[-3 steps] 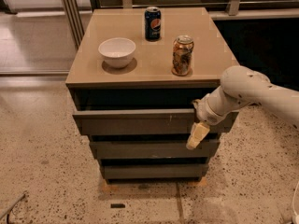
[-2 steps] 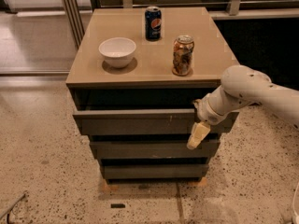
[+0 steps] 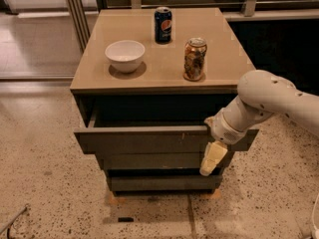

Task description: Open top drawer

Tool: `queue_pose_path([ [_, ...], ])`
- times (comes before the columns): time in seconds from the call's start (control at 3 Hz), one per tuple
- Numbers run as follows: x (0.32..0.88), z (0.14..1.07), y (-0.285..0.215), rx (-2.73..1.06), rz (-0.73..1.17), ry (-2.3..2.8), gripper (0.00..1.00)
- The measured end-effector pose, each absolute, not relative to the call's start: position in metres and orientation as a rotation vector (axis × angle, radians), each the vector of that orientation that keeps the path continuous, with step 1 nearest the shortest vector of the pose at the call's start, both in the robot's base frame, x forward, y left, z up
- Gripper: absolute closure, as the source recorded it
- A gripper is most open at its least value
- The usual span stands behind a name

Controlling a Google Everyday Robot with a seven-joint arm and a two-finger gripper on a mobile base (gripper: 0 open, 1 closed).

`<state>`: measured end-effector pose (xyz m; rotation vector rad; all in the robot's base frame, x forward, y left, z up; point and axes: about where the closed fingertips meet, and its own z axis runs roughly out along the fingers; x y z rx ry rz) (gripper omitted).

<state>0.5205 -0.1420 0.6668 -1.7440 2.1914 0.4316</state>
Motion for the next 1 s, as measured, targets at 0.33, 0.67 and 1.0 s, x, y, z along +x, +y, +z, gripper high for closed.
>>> queue_pose_path([
  [0.33, 0.483, 0.672, -0.132, -1.8, 0.532, 2.265, 0.0],
  [0.67, 0.437, 0.678, -0.128, -1.836, 0.681, 2.382, 0.0],
  [1.0, 0.437, 0.678, -0.128, -1.836, 0.681, 2.382, 0.0],
])
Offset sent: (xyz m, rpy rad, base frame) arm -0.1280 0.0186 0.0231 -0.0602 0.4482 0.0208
